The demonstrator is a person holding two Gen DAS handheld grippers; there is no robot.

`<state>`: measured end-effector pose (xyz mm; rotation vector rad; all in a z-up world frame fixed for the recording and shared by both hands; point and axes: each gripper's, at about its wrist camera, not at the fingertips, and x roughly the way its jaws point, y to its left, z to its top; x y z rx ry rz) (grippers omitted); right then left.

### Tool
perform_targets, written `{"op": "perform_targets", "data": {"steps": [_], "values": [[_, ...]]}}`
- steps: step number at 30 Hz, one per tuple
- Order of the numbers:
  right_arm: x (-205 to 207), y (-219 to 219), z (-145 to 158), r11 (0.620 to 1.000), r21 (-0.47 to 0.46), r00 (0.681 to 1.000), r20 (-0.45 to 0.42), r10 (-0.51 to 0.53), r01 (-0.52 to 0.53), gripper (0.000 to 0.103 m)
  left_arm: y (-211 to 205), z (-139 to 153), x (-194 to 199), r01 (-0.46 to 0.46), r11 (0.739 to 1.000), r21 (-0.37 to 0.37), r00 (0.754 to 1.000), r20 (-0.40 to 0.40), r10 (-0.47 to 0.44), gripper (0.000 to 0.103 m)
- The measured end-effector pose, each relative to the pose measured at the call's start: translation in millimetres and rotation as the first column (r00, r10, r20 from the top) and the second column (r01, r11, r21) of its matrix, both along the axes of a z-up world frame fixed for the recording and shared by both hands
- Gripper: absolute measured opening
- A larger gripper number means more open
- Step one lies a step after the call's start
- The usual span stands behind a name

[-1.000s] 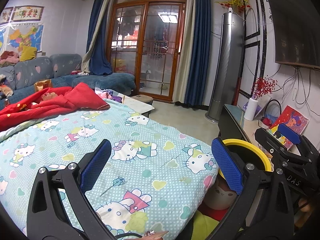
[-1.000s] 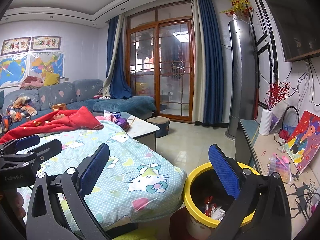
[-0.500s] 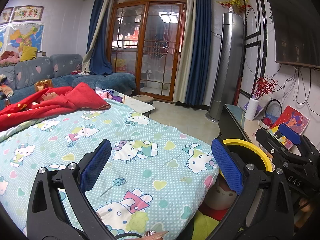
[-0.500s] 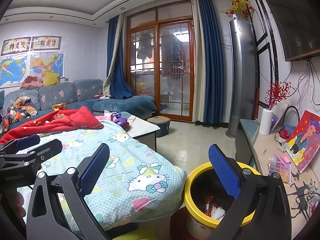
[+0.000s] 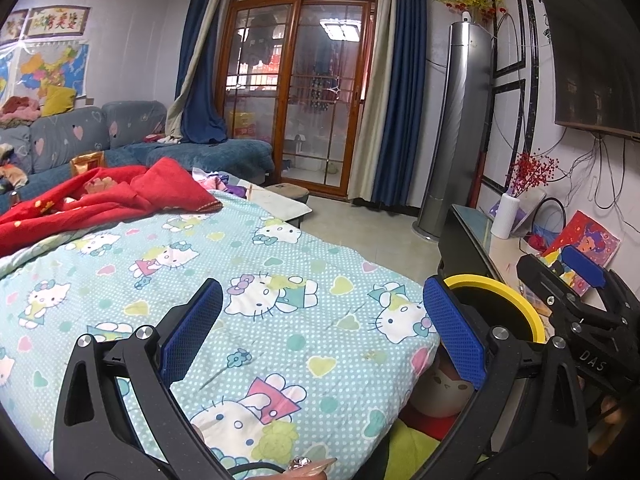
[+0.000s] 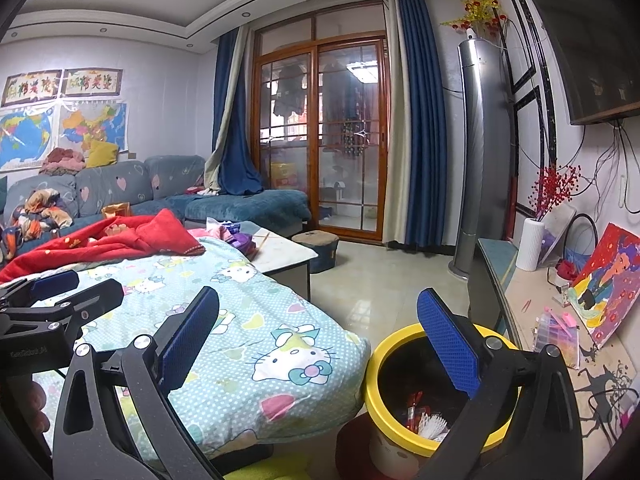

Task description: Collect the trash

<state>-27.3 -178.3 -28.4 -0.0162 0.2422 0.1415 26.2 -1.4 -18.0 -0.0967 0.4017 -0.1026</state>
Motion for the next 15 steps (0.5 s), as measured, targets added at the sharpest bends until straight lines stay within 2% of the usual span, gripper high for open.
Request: {"op": "perform_targets", "data": {"steps": [5,8,10,11,13,15], "values": [[4,3,1,1.000,-0.012,1.000,-0.011,0.027,-0.027,0.097,6,-4,8,-0.040,0.999,-0.011,0.997,-0.065,0.039,0.092],[11,17,6,0.996,-0.030,0.996,-0.026,0.087,-0.088,0.097,29,-3,5,-0.073,0.996,-0.058,0.993,-0.099,0.067,0.092],[23,37,10,0.986,-0.025,0.985,-0.061,0.163,-0.165,0.097,62,0,2,-0.140,0.987,-0.082,0.983,-0.133,0.128,0.092],[34,60,13,0.971,-0.010,0.965,-0.113,0.236,-0.239,0.097,81,1,-2,-0.182,0.979,-0.088,0.975,-0.142,0.168,0.092],[47,97,15,0.942,0.010,0.924,-0.192,0.330,-0.335,0.097,132,2,-16,-0.307,0.949,-0.075,0.942,-0.163,0.292,0.092],[63,163,8,0.875,0.004,0.824,-0.335,0.457,-0.484,0.097,185,-1,-36,-0.435,0.899,-0.051,0.889,-0.179,0.421,0.092]]}}
